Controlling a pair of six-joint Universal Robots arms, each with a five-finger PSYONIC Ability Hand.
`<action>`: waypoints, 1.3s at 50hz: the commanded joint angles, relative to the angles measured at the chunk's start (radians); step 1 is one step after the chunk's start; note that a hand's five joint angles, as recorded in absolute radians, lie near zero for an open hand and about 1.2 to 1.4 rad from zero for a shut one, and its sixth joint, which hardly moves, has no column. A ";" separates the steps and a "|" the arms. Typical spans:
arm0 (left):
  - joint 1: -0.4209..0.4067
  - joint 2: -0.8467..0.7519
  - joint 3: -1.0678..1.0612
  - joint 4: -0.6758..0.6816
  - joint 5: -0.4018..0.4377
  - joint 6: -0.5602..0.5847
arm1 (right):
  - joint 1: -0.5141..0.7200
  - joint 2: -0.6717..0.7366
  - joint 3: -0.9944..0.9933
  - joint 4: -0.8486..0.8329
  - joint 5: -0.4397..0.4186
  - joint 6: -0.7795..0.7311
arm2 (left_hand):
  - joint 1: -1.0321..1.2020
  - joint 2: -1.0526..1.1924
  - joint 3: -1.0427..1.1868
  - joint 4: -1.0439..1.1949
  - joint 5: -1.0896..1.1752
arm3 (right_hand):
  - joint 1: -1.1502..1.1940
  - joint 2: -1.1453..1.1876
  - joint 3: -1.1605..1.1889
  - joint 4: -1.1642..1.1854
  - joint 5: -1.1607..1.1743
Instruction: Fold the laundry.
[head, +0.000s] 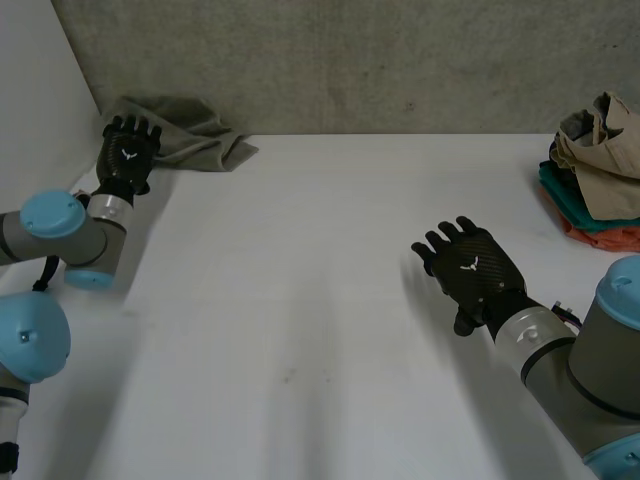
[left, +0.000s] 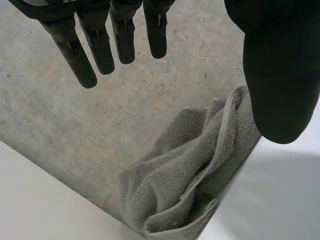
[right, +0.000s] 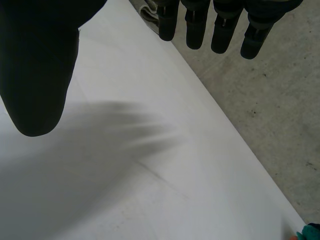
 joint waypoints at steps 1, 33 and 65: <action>0.001 0.021 -0.078 0.068 0.006 0.032 | 0.001 0.011 -0.004 -0.013 -0.001 -0.004 | 0.099 0.087 0.086 0.084 0.080 | -0.060 -0.038 -0.043 -0.044 -0.042; 0.012 0.153 -0.264 0.062 -0.009 -0.311 | -0.001 0.044 -0.007 -0.015 -0.007 -0.004 | 0.108 0.096 0.095 0.093 0.089 | -0.060 -0.038 -0.043 -0.044 -0.042; 0.012 0.233 -0.391 0.154 -0.007 -0.305 | -0.001 0.066 -0.014 -0.015 -0.008 -0.006 | 0.102 0.090 0.089 0.087 0.083 | -0.060 -0.038 -0.043 -0.044 -0.042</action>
